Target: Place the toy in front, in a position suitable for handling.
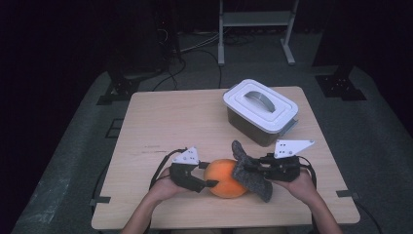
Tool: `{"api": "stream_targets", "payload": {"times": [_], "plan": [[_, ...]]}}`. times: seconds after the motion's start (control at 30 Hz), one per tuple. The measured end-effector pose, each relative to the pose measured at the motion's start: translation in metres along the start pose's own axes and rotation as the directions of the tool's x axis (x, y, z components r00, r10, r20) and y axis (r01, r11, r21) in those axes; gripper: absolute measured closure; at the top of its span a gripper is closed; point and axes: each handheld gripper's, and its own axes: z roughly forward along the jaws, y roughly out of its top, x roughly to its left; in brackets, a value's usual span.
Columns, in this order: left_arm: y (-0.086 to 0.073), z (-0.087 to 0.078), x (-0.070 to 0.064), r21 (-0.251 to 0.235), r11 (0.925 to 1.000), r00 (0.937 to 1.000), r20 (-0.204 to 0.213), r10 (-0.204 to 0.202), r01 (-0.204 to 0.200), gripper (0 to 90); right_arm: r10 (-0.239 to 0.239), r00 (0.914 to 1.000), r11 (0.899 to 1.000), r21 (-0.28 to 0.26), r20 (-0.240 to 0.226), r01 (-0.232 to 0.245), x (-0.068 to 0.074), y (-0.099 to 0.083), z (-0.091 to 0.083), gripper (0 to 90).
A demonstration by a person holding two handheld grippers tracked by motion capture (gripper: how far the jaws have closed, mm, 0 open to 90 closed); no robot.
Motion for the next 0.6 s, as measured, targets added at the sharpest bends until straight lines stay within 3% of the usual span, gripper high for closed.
{"api": "stream_targets", "payload": {"times": [0.13,0.3,0.47,0.6], "plan": [[0.006,-0.008,-0.001,-0.032,0.9994,0.9998,-0.018,0.012,-0.013,37.7,-0.018,0.9998,0.999,0.042,0.011,0.017,0.003,-0.002,0.010,77.1],[0.007,-0.009,-0.001,-0.043,0.9991,0.9997,-0.023,0.000,-0.001,37.5,0.025,0.9997,0.997,0.067,-0.004,-0.025,-0.006,-0.012,0.012,77.1],[0.011,-0.013,-0.003,-0.055,0.9984,0.9995,-0.030,0.011,-0.013,37.0,0.000,1.0000,1.000,0.004,0.001,0.000,0.003,0.001,0.007,77.2],[0.008,-0.011,-0.003,-0.032,0.9993,0.9992,-0.035,0.018,-0.019,35.1,-0.021,0.9998,0.998,0.067,-0.001,0.021,0.004,-0.003,0.017,77.2]]}}
